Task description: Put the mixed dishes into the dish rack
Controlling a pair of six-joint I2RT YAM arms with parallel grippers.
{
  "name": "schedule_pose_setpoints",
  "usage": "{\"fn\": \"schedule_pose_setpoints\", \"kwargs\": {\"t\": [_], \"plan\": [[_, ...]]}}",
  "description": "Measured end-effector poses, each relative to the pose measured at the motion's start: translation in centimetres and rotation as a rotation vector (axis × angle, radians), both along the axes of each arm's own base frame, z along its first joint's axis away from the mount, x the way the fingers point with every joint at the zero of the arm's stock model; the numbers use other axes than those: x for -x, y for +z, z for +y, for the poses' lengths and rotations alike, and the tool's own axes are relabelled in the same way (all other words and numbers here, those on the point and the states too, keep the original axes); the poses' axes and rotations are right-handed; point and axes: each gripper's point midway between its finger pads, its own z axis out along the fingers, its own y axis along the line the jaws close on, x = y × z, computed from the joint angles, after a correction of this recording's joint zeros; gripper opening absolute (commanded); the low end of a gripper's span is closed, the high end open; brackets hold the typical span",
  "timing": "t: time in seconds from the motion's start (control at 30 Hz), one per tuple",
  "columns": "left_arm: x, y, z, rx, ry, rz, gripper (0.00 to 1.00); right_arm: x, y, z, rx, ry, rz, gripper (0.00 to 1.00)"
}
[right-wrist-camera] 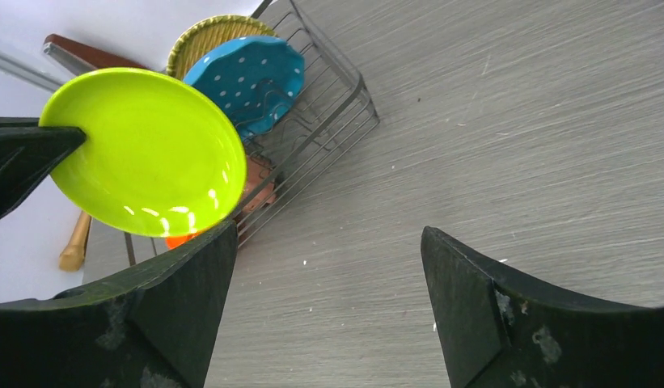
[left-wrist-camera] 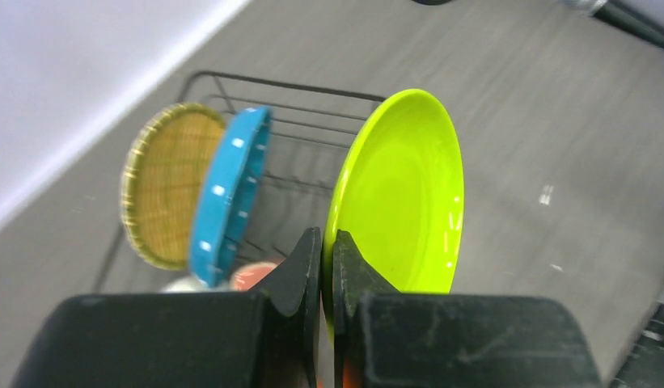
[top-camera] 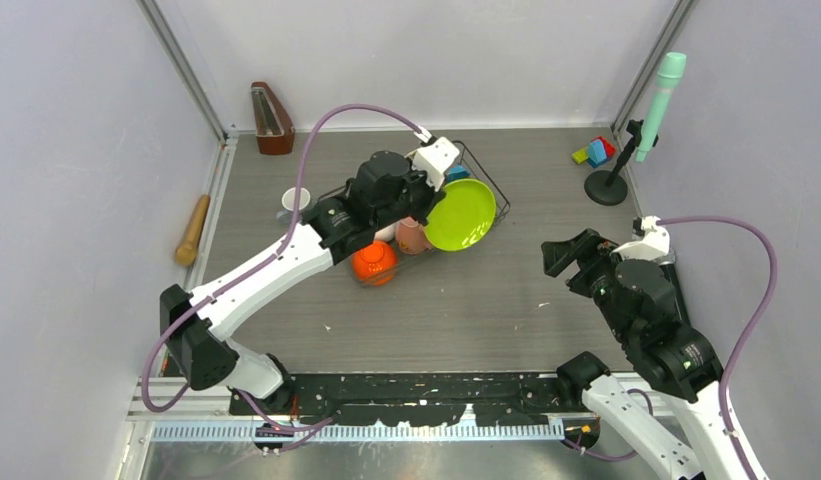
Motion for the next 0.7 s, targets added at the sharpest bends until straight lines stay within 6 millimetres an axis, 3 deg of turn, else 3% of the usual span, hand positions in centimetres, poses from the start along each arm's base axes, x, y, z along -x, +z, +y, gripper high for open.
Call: {"fn": "schedule_pose_setpoints", "kwargs": {"t": [0.23,0.33,0.5,0.7], "plan": [[-3.9,1.0,0.4,-0.167,0.088,-0.289,0.00,0.2,-0.2,-1.1,0.013,-0.046,-0.010,0.89],[-4.9,1.2,-0.6,-0.247,0.117,-0.406,0.00,0.2,-0.2,-1.2,0.015,-0.054,-0.013,0.89],[-5.5,-1.3,-2.7,-0.377,0.105,-0.492,0.00,0.2,-0.4,-1.3,0.018,-0.056,-0.008,0.89],[-6.4,-3.2,-2.2,-0.470,0.137,-0.543,0.00,0.3,-0.5,-1.3,0.017,-0.056,-0.009,0.88]]}}
